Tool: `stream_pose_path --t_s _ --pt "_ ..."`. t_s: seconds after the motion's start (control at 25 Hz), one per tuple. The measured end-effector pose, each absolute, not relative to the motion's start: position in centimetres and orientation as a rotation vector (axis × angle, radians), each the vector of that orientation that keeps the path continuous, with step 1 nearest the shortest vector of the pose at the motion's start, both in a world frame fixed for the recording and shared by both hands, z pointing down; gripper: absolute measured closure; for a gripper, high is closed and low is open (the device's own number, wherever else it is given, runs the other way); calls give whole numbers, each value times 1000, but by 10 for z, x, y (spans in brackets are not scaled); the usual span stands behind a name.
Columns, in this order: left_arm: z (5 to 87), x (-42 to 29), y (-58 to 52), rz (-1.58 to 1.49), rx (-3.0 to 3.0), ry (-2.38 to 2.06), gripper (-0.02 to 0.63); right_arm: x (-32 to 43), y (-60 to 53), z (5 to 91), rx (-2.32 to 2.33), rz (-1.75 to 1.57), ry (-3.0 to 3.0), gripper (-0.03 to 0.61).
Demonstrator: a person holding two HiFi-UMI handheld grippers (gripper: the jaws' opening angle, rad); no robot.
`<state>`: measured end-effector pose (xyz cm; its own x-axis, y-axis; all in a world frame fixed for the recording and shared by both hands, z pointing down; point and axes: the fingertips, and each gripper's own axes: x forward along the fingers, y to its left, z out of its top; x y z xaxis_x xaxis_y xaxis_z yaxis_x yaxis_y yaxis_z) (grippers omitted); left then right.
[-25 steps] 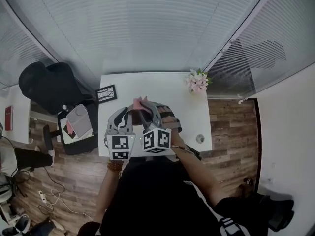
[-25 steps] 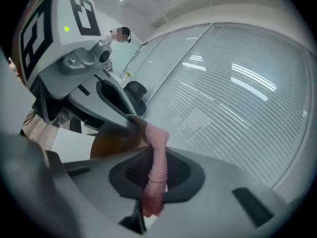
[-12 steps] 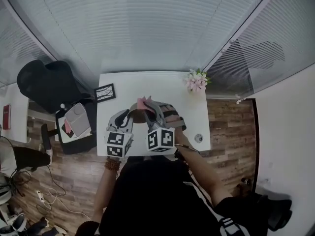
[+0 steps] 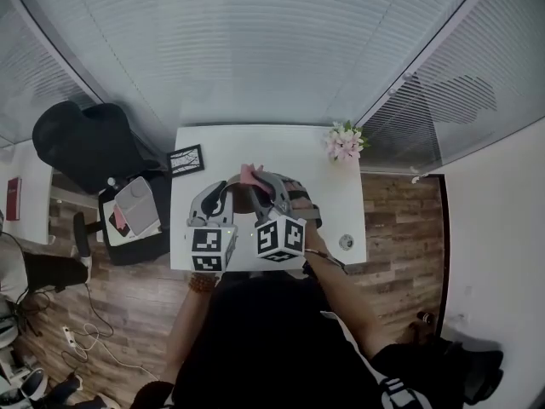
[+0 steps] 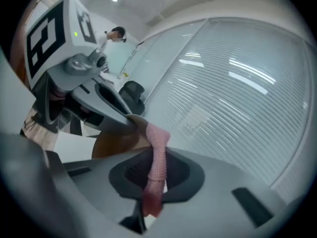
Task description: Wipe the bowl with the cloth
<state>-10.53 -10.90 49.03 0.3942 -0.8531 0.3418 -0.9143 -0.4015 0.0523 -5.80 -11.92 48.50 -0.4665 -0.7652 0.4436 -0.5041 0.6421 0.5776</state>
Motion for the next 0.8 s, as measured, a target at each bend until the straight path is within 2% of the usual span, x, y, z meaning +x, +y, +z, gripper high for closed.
stream_pose_path --t_s 0.12,0.24,0.32,0.4,0.48,0.56,0.64,0.8 --pt "489 -117 -107 111 2270 -1547 587 -46 -119 484 1133 -246 -2244 546" --pt "501 -114 -103 46 2228 -1447 575 -39 -116 492 1187 -90 -2250 551" --pt "525 -104 -97 214 2282 -1296 574 -38 -115 505 1073 -211 -2183 554" --pt "544 -98 -91 523 2384 -1209 555 -48 -112 511 890 -468 -2109 554" --pt "551 -94 -90 828 2470 -1219 524 -60 -109 506 744 -713 -2038 551" --pt "549 -91 -98 976 2512 -1263 509 -66 -115 497 669 -843 -1991 552" --pt "542 -92 -110 975 2528 -1297 500 -70 -125 489 631 -886 -1978 552" --pt "526 -86 -119 749 2506 -1318 507 -63 -125 489 622 -861 -2006 552"
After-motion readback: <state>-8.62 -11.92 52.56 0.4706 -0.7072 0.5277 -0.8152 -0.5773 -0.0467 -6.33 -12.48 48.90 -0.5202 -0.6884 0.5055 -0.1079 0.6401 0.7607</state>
